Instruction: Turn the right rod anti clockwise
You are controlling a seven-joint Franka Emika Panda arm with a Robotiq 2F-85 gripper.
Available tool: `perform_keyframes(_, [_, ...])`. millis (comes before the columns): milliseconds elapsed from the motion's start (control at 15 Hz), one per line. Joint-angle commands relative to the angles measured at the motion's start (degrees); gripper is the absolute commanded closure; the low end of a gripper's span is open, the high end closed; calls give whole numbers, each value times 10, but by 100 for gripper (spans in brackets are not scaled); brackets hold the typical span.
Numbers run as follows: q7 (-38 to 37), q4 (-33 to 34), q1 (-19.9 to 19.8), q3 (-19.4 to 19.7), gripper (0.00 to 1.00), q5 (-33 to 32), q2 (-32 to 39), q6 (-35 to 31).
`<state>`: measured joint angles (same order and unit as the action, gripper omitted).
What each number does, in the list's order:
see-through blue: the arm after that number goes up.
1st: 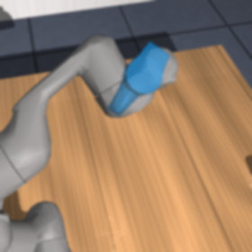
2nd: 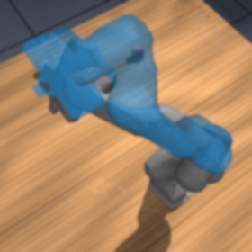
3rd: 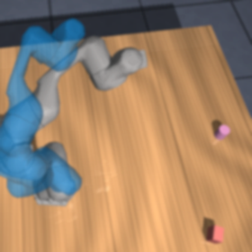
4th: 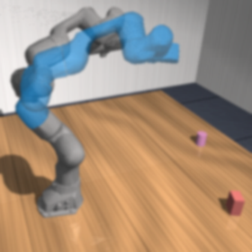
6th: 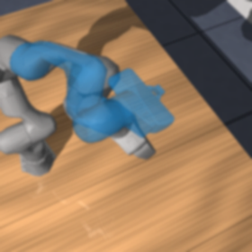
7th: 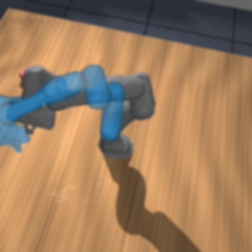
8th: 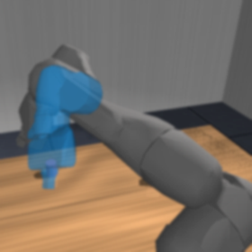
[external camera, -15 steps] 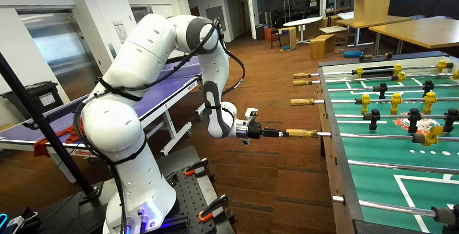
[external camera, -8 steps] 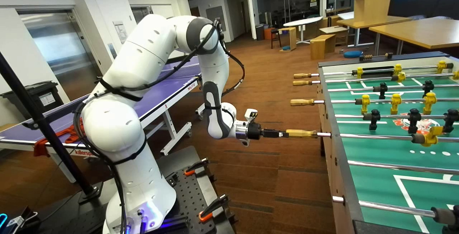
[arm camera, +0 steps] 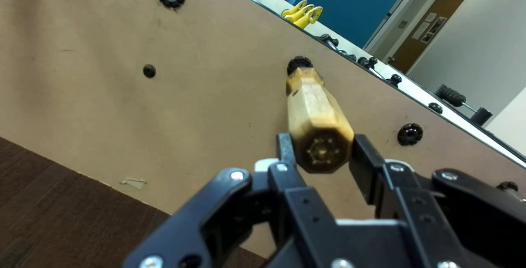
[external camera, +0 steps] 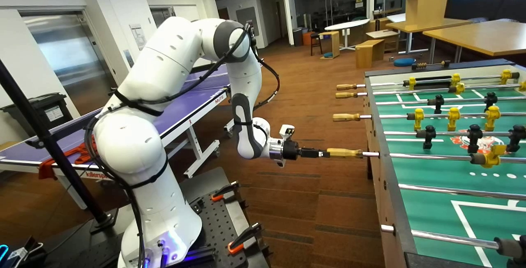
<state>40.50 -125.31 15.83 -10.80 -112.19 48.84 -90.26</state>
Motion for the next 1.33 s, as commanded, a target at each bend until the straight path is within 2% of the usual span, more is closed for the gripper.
perform_keyframes(0, [5,-2,11,1,36,21,-7,24])
perform_keyframes(133, [6,-2,11,1,28,27,-8,30])
perform_keyframes(400, [6,-1,12,-1,0,39,-7,45])
perform_keyframes(867, [2,-11,21,-24,0,43,-20,35])
perform_keyframes(1267, [6,-34,30,-62,0,70,-87,29])
